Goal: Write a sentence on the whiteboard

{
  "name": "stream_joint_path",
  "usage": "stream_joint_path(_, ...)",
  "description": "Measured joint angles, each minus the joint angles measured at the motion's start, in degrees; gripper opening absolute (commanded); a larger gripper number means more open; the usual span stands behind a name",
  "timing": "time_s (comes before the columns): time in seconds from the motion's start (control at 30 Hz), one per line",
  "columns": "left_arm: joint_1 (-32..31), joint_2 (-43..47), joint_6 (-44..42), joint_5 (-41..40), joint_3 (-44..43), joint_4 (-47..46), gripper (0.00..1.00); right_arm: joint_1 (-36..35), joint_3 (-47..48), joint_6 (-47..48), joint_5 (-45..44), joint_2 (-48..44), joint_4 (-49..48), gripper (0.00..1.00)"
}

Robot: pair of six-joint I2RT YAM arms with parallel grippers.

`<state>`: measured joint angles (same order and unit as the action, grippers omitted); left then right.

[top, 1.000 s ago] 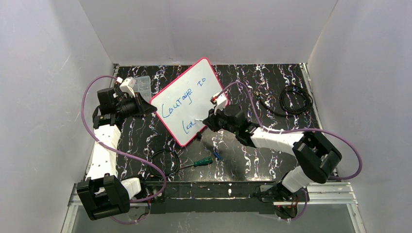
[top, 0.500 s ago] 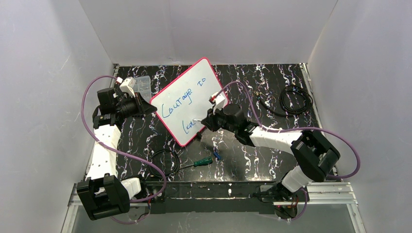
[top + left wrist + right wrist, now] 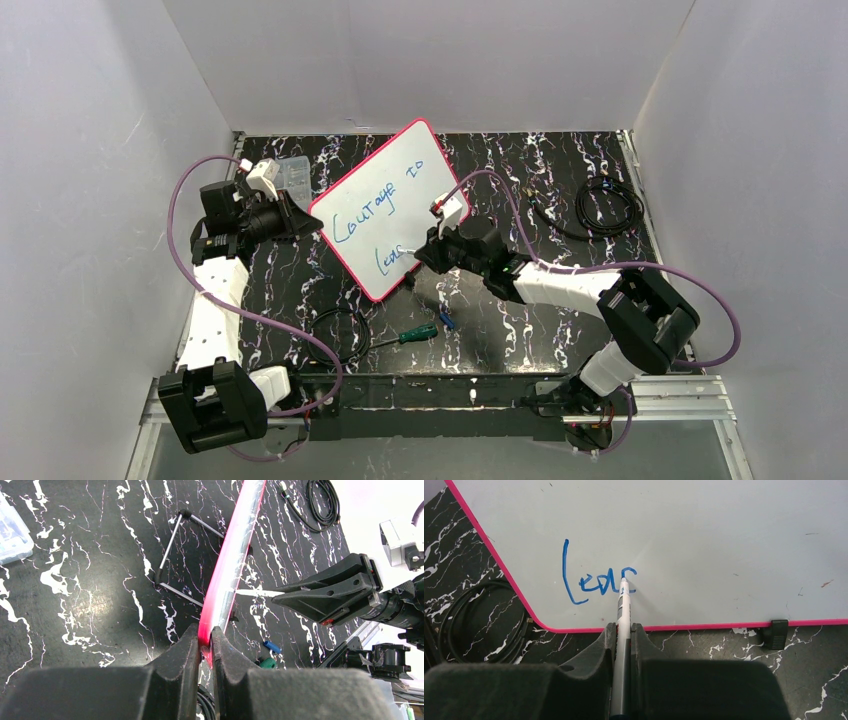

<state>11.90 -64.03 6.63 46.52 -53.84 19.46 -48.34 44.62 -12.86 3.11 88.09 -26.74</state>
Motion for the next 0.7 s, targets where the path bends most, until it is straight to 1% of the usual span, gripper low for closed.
stream_joint_path(0.27,0.00,0.00,0.00,-0.02,0.02,-0.02,0.00,0.00,-0.24,0.00,-0.22,0.00,0.02,0.01)
stream_joint_path(0.7,0.00,0.00,0.00,-0.02,0.02,-0.09,0.00,-0.11,0.63,0.68,-3.28,-0.31,0.68,0.01)
